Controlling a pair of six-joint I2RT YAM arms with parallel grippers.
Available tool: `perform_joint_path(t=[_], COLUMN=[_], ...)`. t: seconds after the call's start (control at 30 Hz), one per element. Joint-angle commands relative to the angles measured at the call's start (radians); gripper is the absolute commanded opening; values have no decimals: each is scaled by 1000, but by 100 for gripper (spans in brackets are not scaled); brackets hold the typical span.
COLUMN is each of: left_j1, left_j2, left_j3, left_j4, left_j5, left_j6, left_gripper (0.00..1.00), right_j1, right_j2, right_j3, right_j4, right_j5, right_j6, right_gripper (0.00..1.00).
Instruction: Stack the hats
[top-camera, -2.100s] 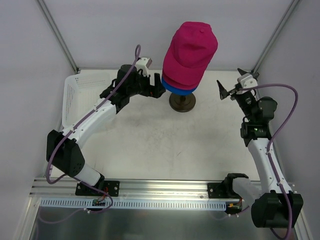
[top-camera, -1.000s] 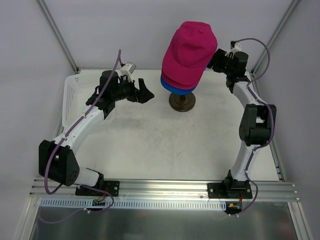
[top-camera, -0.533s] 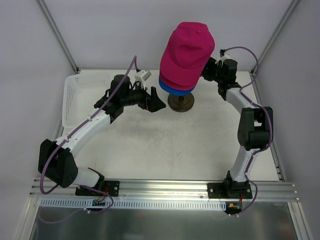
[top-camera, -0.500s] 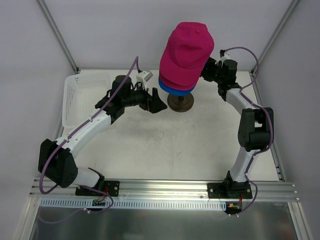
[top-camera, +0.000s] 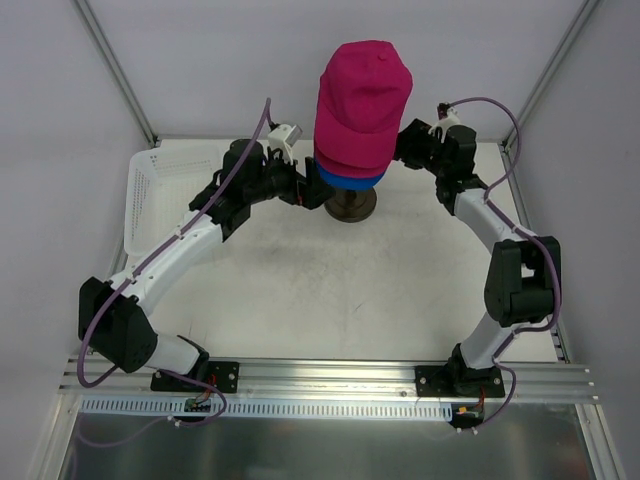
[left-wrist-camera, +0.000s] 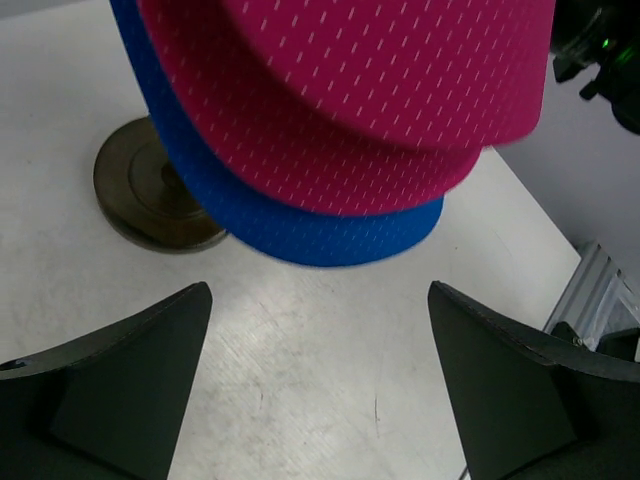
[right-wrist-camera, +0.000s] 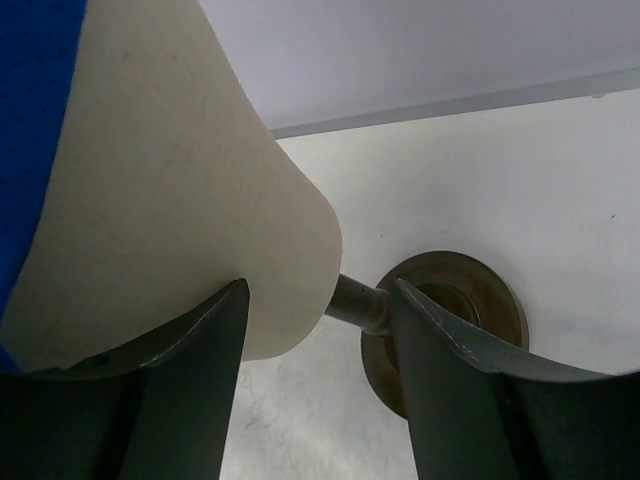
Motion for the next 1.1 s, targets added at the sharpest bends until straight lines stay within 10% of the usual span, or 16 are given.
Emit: perform_joint_path(t=[0.0, 0.47, 1.07], left_j1=[2, 194, 257], left_j2=[27, -11, -125], left_j3=[76, 47, -4], left_j4=[31, 29, -18], left_j5=[-47, 24, 65], left_j6=[-29, -3, 91], left_gripper=[91, 89, 91], right_j1=[29, -38, 204], right_j2=[-68, -186, -413], right_j3=[-22, -79, -173], right_j4=[17, -15, -216], right_j5=[-28, -126, 119], right_j6=[30, -37, -390], right_gripper=[62, 64, 64])
